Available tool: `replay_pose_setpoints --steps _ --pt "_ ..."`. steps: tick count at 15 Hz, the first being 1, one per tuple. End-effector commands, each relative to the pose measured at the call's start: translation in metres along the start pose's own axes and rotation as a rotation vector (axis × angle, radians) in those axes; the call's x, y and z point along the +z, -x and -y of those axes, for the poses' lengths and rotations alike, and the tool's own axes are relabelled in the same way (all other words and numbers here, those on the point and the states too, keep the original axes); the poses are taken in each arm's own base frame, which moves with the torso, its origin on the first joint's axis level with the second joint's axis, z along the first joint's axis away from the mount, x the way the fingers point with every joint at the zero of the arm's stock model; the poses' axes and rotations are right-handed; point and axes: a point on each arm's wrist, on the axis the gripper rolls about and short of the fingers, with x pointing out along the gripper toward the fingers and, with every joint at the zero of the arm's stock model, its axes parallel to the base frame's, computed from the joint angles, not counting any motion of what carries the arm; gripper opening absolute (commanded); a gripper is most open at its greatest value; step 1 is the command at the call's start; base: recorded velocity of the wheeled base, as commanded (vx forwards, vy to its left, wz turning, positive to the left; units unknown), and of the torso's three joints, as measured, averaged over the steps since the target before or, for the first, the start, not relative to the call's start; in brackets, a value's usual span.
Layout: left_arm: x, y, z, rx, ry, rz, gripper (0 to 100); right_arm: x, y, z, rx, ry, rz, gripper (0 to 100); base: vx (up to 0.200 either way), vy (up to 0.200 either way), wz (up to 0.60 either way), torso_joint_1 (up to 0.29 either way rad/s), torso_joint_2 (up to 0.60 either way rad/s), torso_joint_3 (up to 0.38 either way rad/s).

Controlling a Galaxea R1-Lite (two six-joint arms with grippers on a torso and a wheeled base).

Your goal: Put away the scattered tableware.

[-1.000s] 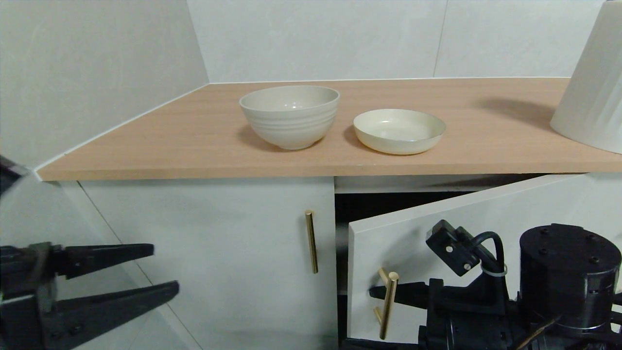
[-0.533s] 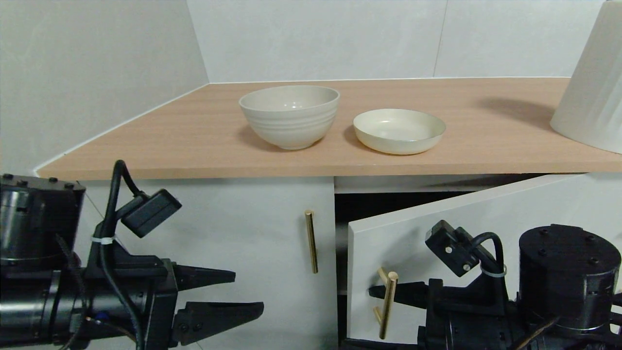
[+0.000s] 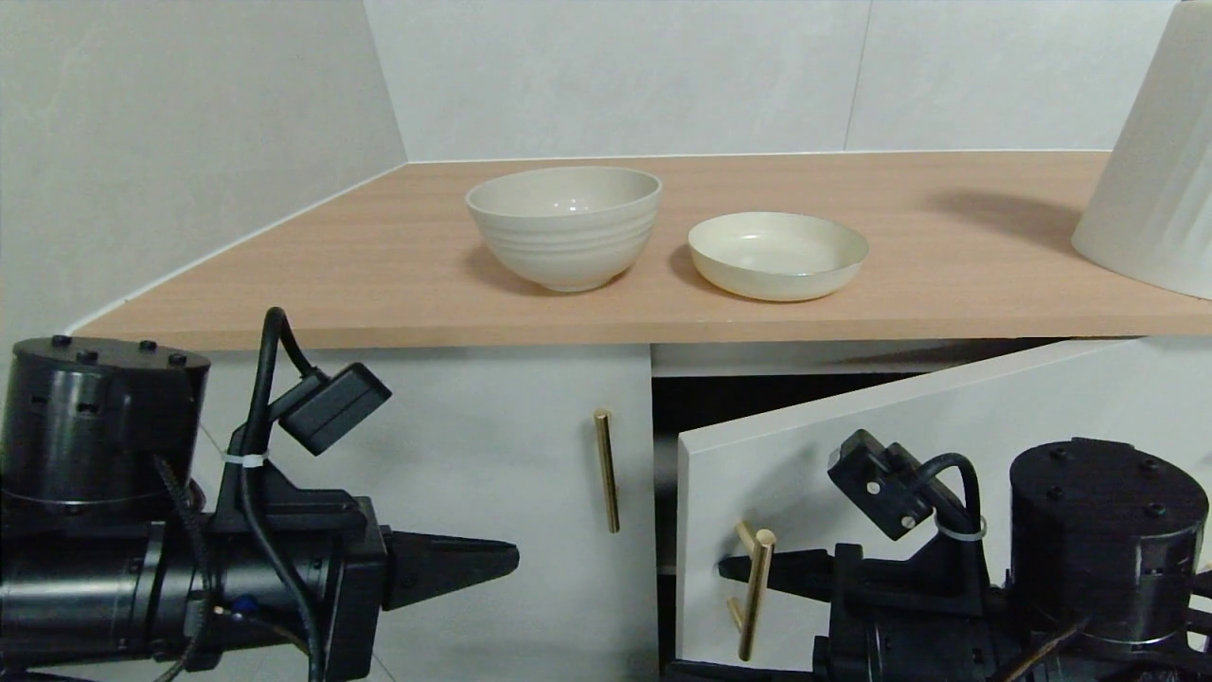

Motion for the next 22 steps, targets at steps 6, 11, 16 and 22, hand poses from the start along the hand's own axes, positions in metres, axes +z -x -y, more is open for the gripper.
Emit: replay_pose_setpoints --steps 6,11,16,22 --pt "0.009 -0.04 -0.007 -0.069 -0.107 0.036 0 0.0 0.0 0.0 -0.001 -0.001 -0.002 100 0.0 0.0 0.0 0.0 0.0 0.0" --pt "0.011 -0.094 -0.023 -0.12 -0.149 0.118 0 0.0 0.001 0.0 0.0 -0.007 -0.004 100 0.0 0.0 0.0 0.0 0.0 0.0" --pt "-0.008 -0.128 -0.034 -0.089 -0.185 0.173 0 0.001 0.003 -0.002 0.006 -0.031 0.005 100 0.0 0.0 0.0 0.0 0.0 0.0" --pt "-0.021 -0.165 -0.026 -0.136 -0.262 0.278 0 0.0 0.008 -0.002 0.003 -0.032 0.008 100 0.0 0.0 0.0 0.0 0.0 0.0"
